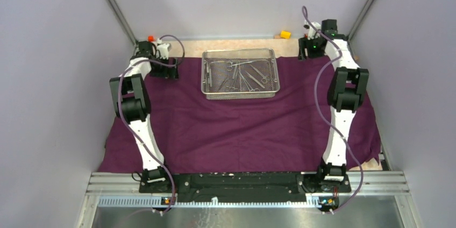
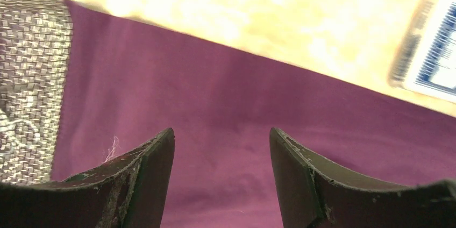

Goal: Open and lay out the surgical kit
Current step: Smooth out the surgical kit at the center of the board.

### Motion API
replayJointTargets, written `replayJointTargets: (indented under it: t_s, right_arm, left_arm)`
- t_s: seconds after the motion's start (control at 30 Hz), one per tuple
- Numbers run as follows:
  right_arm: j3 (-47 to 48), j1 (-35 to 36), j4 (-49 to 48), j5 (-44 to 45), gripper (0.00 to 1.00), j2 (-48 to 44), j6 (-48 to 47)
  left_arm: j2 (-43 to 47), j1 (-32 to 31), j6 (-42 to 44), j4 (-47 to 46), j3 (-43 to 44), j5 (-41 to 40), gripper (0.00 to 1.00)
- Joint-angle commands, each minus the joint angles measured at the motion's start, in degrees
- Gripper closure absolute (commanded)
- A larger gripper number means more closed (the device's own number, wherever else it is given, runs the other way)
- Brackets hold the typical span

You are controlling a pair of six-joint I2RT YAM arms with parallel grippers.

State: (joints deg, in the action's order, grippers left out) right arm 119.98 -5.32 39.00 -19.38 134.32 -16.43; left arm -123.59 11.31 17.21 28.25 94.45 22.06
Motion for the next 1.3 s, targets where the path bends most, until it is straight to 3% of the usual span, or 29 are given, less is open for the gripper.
replayJointTargets:
  t_s: [0.0,0.27,0.5,0.63,0.9,1.13,1.27]
  right_arm:
    - [-0.2,2.7,-1.6,0.6,0.35,-1.1,1.0]
    - [-1.0,4.8,-1.7,3.9,0.35,2.3,-0.8]
    - [-4.6,5.0,-2.5,4.3,0.37,3.2,-1.8]
    - [-6.3,5.0,-3.1,4.6,0.4,3.7,-2.2]
    - [-8.5,6.4,-2.8,4.7,0.57,4.4,-2.6]
    - [-8.0,6.8,-2.4,3.8,0.82,4.8,-2.1]
    - [-6.2,7.2,-1.7,3.8,1.0,5.6,-1.6]
  left_arm:
    - [0.5,-4.4,-2.1,-2.0,3.6,1.5,0.01]
    - [-4.5,-10.3,-1.3,-2.5,7.3,-5.4,0.01]
    - [-7.8,-10.4,-1.5,-0.5,7.5,-5.5,0.02]
    - [-8.0,-10.4,-0.9,-0.3,5.6,-6.0,0.07]
    - [-7.6,-10.4,0.5,-0.5,2.1,-6.8,0.39]
    - [-9.0,-10.4,0.6,0.7,2.8,-5.0,0.63]
    - [-10.0,-10.5,0.0,1.9,4.2,-3.4,0.81]
